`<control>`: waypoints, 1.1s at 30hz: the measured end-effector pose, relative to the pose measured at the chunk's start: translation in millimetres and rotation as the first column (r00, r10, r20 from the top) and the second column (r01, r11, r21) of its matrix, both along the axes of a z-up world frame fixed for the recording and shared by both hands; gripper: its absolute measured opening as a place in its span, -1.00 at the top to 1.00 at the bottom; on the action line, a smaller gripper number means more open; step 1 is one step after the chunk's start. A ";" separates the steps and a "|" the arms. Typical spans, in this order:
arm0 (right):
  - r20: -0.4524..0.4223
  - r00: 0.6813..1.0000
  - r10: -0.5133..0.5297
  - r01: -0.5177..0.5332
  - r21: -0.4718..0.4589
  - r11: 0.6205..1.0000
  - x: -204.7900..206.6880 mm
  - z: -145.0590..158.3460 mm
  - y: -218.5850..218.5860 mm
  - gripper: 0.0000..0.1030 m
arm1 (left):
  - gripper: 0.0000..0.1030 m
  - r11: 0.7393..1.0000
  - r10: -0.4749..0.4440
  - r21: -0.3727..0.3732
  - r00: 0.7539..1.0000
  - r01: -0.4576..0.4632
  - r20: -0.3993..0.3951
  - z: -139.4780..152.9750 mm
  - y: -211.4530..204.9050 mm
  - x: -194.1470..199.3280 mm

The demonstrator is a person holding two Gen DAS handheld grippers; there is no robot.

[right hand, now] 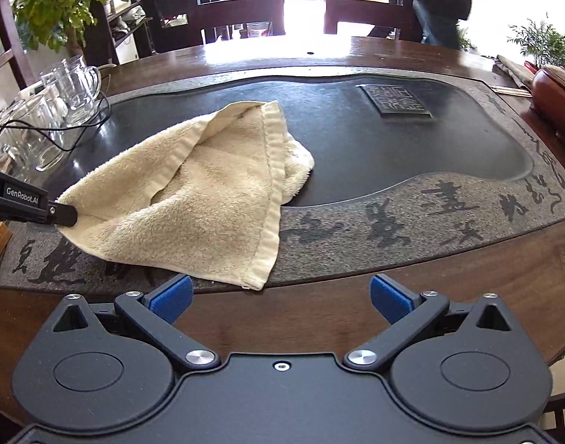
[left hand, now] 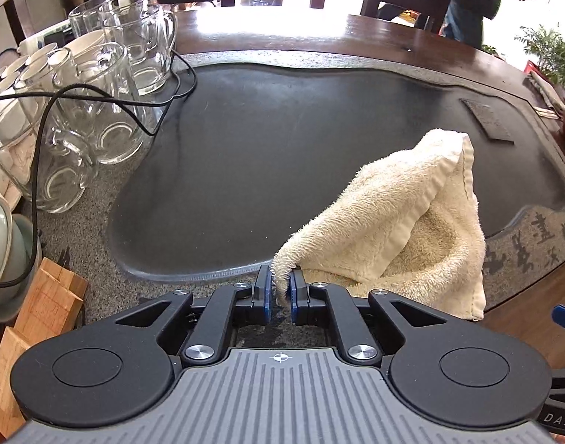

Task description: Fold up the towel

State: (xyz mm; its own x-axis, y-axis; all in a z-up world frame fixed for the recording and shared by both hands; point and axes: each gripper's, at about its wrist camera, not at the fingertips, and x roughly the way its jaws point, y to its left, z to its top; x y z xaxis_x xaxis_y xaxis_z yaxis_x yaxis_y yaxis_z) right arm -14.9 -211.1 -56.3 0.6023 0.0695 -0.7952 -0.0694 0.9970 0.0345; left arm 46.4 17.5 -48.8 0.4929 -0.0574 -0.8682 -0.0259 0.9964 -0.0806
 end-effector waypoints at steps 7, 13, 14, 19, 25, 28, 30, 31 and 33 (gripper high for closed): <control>-0.013 1.000 0.018 -0.018 0.011 1.000 0.9 -2.2 4.9 -0.92 | 0.43 1.000 -0.008 0.019 1.000 0.008 0.014 4.6 0.7 -1.7; -0.019 0.999 0.031 -0.031 0.023 0.999 1.6 -3.2 6.7 -0.79 | 0.40 0.999 -0.033 0.038 0.998 0.031 0.051 14.9 -2.1 -6.2; -0.020 0.999 0.032 -0.032 0.026 0.999 1.7 -3.3 6.8 -0.74 | 0.40 0.998 -0.047 0.041 0.997 0.044 0.063 17.8 -4.1 -7.2; -0.029 0.999 0.035 -0.034 0.041 0.999 2.4 -3.9 6.1 -0.62 | 0.40 0.992 -0.126 0.029 0.988 0.124 0.092 25.1 -16.8 -7.3; -0.033 0.999 0.040 -0.039 0.041 0.998 2.3 -4.7 6.4 -0.55 | 0.40 0.979 -0.205 0.020 0.976 0.204 0.072 17.4 -33.7 1.9; -0.034 0.999 0.039 -0.037 0.041 0.998 2.9 -5.6 6.0 -0.55 | 0.40 0.970 -0.243 0.032 0.968 0.242 0.057 10.3 -39.5 8.1; -0.036 0.999 0.038 -0.037 0.040 0.999 3.3 -6.2 5.7 -0.55 | 0.40 0.962 -0.272 0.029 0.961 0.271 0.050 5.0 -41.9 12.7; -0.038 0.999 0.039 -0.037 0.040 0.999 3.6 -6.7 5.6 -0.55 | 0.40 0.960 -0.279 0.024 0.959 0.278 0.044 2.3 -42.4 15.3; -0.041 0.998 0.039 -0.037 0.040 0.998 4.1 -7.7 5.4 -0.55 | 0.40 0.956 -0.294 0.015 0.955 0.294 0.033 -3.1 -43.3 20.4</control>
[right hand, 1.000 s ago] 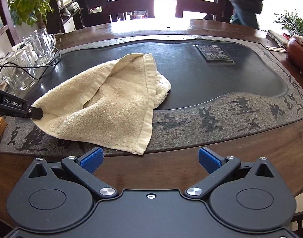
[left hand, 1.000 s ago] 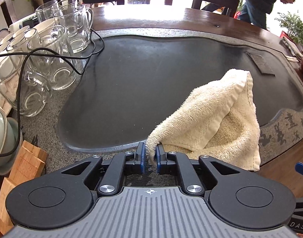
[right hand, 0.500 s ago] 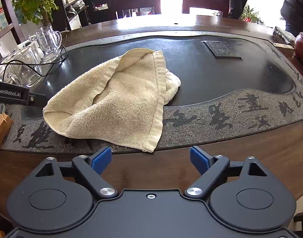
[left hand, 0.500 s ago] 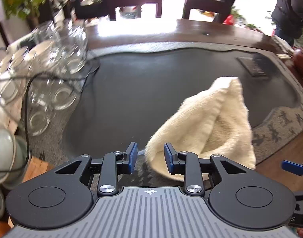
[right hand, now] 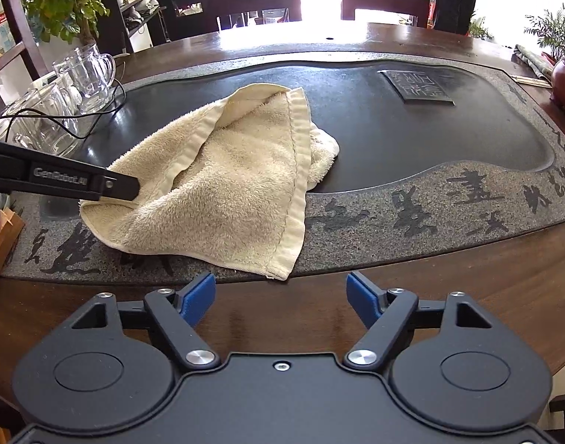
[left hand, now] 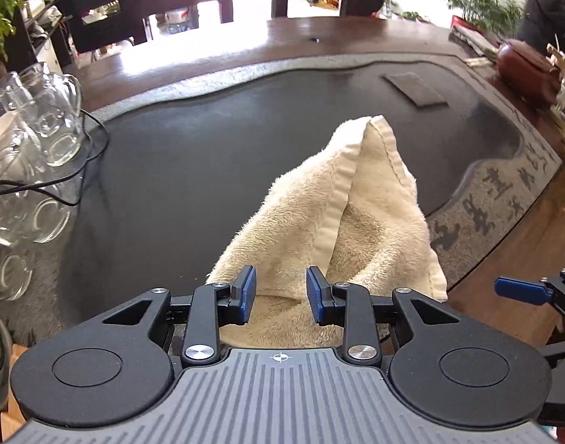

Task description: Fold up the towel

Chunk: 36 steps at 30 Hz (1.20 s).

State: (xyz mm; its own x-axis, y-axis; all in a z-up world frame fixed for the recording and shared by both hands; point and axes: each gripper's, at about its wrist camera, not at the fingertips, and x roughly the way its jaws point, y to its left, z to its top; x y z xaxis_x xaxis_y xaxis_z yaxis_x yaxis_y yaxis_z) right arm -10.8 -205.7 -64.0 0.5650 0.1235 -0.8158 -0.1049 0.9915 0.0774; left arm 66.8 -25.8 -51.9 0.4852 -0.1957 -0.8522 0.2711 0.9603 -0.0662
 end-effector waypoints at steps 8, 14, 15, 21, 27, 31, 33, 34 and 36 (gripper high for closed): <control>-0.007 1.000 -0.002 0.002 0.002 1.000 4.4 -2.7 -2.0 -0.55 | 0.40 0.999 -0.039 -0.021 0.998 0.038 -0.049 -15.2 -1.0 14.8; -0.008 1.000 0.000 0.000 -0.001 1.000 7.7 -2.9 -1.7 -0.55 | 0.42 0.998 -0.061 -0.028 0.996 0.059 -0.070 -24.4 -4.0 19.8; -0.009 1.000 0.000 0.000 -0.002 1.000 8.5 -3.2 -1.5 -0.55 | 0.47 0.998 -0.059 -0.033 0.996 0.056 -0.071 -24.9 -3.5 21.1; -0.017 1.000 0.007 -0.007 -0.005 1.000 13.3 -6.2 0.7 -0.54 | 0.76 0.998 -0.037 -0.063 0.997 0.032 -0.075 -24.9 5.6 25.9; -0.020 1.000 0.012 -0.012 -0.006 1.000 17.1 -8.1 1.5 -0.49 | 0.79 0.994 0.019 -0.107 0.998 -0.025 -0.064 -14.8 17.2 24.3; -0.032 0.999 0.011 -0.011 0.010 1.000 20.6 -10.6 0.0 -0.33 | 0.79 0.989 0.049 -0.137 0.998 -0.054 -0.043 -3.2 22.8 23.2; -0.026 0.999 0.018 -0.018 0.014 1.000 21.8 -10.0 0.8 -0.31 | 0.79 0.988 0.062 -0.142 0.998 -0.066 -0.032 1.8 25.2 22.7; -0.023 1.000 0.021 -0.021 0.015 1.000 22.6 -9.4 1.3 -0.31 | 0.79 0.987 0.068 -0.146 0.997 -0.072 -0.026 4.2 26.7 22.7; -0.018 1.000 0.025 -0.025 0.015 1.000 24.2 -8.3 2.2 -0.31 | 0.80 0.984 0.086 -0.153 0.996 -0.088 -0.022 7.5 29.7 23.2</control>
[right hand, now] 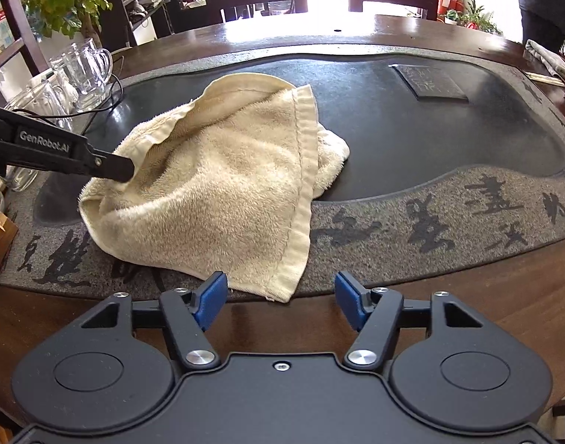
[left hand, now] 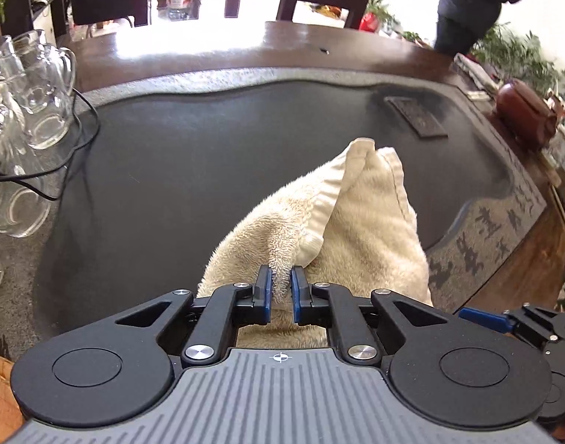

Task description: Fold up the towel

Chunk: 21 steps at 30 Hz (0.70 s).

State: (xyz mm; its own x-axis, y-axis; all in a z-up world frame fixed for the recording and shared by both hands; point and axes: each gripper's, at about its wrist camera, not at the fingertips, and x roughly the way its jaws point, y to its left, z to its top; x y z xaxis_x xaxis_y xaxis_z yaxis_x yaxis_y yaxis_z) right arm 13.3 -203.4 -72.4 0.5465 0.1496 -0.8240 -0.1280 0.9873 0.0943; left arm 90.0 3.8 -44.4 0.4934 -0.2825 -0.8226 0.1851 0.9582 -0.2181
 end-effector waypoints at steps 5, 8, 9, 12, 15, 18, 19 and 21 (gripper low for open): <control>0.011 1.000 0.024 -0.024 -0.003 1.000 7.5 -0.8 3.3 -0.31 | 0.80 0.999 0.040 -0.011 0.999 -0.039 0.019 7.7 9.1 0.1; 0.014 0.999 0.034 -0.034 0.006 0.999 11.5 -2.5 3.0 -0.31 | 0.80 0.998 0.060 -0.014 0.998 -0.060 0.020 8.2 15.3 0.8; 0.010 0.999 0.037 -0.037 0.006 0.999 13.0 -3.4 3.0 -0.31 | 0.80 0.998 0.067 -0.014 0.998 -0.067 0.021 8.3 17.4 1.0; 0.005 0.999 0.047 -0.047 0.001 0.999 12.8 -6.4 1.2 -0.31 | 0.80 0.996 0.085 -0.014 0.996 -0.084 0.021 7.0 21.8 0.9; 0.000 0.999 0.047 -0.047 0.002 0.999 13.3 -9.0 -0.2 -0.31 | 0.80 0.993 0.116 -0.023 0.993 -0.115 0.025 6.9 27.8 1.9; -0.002 0.999 0.047 -0.047 -0.001 0.999 15.0 -11.4 0.1 -0.31 | 0.80 0.989 0.143 -0.025 0.989 -0.143 0.029 7.5 34.7 3.2; -0.001 0.999 0.049 -0.049 -0.004 0.999 15.3 -11.7 0.7 -0.31 | 0.81 0.988 0.153 -0.025 0.988 -0.152 0.030 7.5 37.1 3.9; 0.000 0.999 0.054 -0.054 -0.014 0.998 15.5 -12.0 2.3 -0.31 | 0.81 0.985 0.171 -0.023 0.985 -0.171 0.027 6.9 41.8 5.4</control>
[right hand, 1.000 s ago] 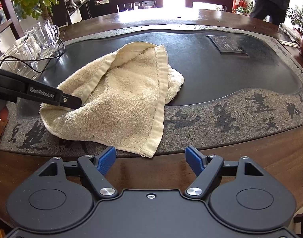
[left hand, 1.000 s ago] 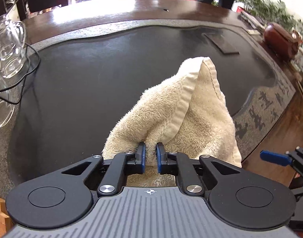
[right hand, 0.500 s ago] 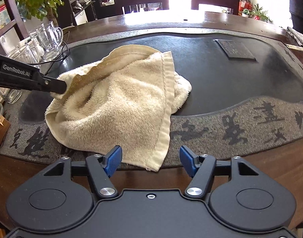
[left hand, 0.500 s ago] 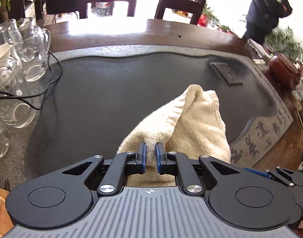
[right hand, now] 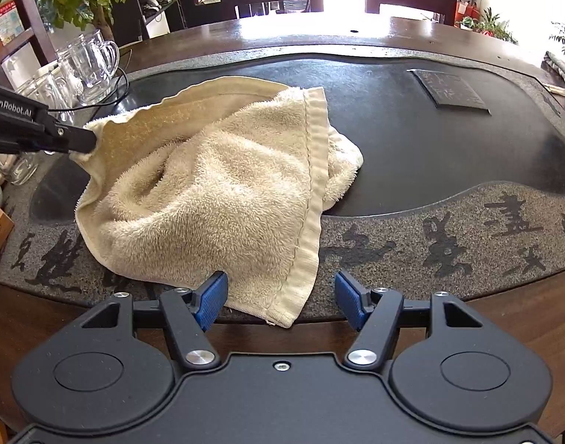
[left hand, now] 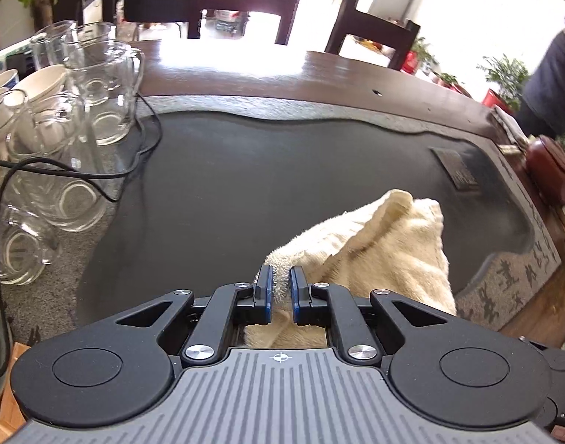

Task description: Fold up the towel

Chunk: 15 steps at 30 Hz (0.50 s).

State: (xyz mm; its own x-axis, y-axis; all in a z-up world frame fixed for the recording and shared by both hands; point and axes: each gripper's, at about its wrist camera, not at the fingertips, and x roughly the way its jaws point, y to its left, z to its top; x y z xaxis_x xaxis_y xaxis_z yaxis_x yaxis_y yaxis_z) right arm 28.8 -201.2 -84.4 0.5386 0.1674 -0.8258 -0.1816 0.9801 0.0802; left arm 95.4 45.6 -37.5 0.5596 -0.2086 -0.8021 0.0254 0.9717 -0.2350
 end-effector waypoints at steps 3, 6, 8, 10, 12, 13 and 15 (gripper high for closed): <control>0.011 1.000 0.018 -0.018 -0.020 1.000 -1.4 -0.4 3.9 -0.19 | 0.81 1.000 0.017 0.006 1.000 -0.017 -0.006 -1.8 3.9 1.0; 0.017 0.999 0.034 -0.033 -0.020 0.999 -3.3 0.5 6.9 0.05 | 0.81 0.999 0.031 0.010 0.999 -0.030 -0.017 -5.1 6.5 1.0; 0.019 0.999 0.040 -0.039 -0.014 0.999 -3.5 1.4 7.8 0.21 | 0.81 0.999 0.033 0.012 0.999 -0.033 -0.025 -7.4 6.9 0.2; 0.019 0.999 0.041 -0.041 -0.006 0.999 -4.0 2.2 7.8 0.32 | 0.81 0.999 0.034 0.014 0.999 -0.034 -0.030 -9.3 6.9 -0.7; 0.014 0.999 0.035 -0.035 0.008 0.999 -4.5 3.4 6.1 0.56 | 0.81 0.999 0.036 0.015 0.999 -0.035 -0.035 -10.8 6.8 -1.8; 0.012 0.999 0.032 -0.032 0.013 0.999 -4.7 3.8 5.3 0.58 | 0.81 0.999 0.036 0.013 0.999 -0.035 -0.035 -10.9 6.8 -2.0; 0.015 1.000 0.023 -0.023 0.010 1.000 -7.3 5.0 3.4 0.65 | 0.81 0.999 0.035 0.010 0.999 -0.034 -0.035 -10.7 6.8 -2.7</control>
